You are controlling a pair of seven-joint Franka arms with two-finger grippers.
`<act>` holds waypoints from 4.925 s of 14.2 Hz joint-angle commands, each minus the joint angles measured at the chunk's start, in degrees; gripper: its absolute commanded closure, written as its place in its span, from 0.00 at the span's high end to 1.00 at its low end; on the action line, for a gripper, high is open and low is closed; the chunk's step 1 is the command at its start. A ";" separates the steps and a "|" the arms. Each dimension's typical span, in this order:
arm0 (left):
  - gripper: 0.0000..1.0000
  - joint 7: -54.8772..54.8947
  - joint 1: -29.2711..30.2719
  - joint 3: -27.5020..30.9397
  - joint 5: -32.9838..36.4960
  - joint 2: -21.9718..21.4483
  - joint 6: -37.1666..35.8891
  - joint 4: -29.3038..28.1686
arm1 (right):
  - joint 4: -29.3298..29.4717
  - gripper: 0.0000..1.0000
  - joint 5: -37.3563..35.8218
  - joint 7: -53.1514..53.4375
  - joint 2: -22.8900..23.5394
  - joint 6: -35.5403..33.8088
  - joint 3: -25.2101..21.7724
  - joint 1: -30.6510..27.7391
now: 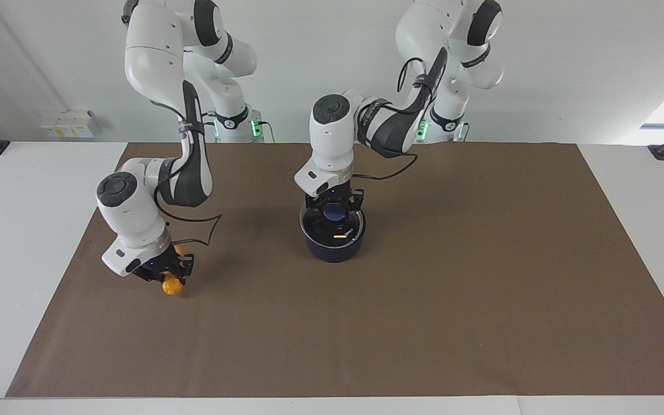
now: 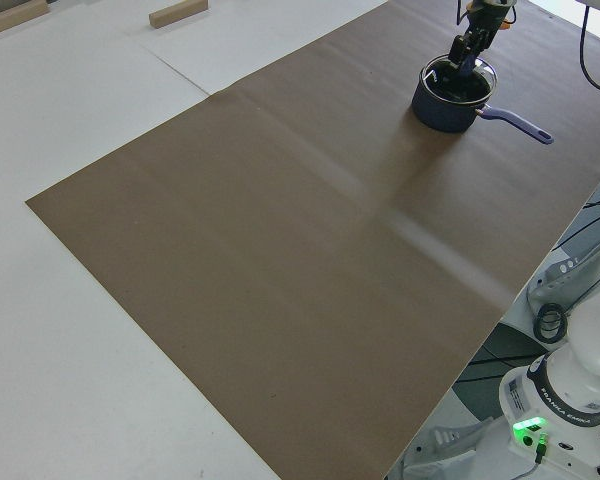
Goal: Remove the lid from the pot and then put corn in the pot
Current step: 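Grasp the lid knob with the left gripper while the right gripper grasps the corn, then lift the lid away with the left gripper while the right gripper carries the corn, then set the lid down with the left gripper while the right gripper lowers the corn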
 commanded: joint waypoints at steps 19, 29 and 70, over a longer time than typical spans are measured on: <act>0.00 15.25 19.03 3.90 1.22 -12.11 -9.21 -3.50 | -0.16 0.00 0.09 18.81 -15.32 -18.84 4.76 12.42; 0.00 34.04 35.46 3.90 1.22 -23.97 8.35 -29.42 | 1.16 0.00 0.45 37.89 -9.88 -14.18 4.85 28.34; 1.00 36.09 37.77 2.93 -5.29 -19.66 -8.32 -15.55 | 1.51 1.00 0.89 34.05 -15.04 -17.77 4.58 23.79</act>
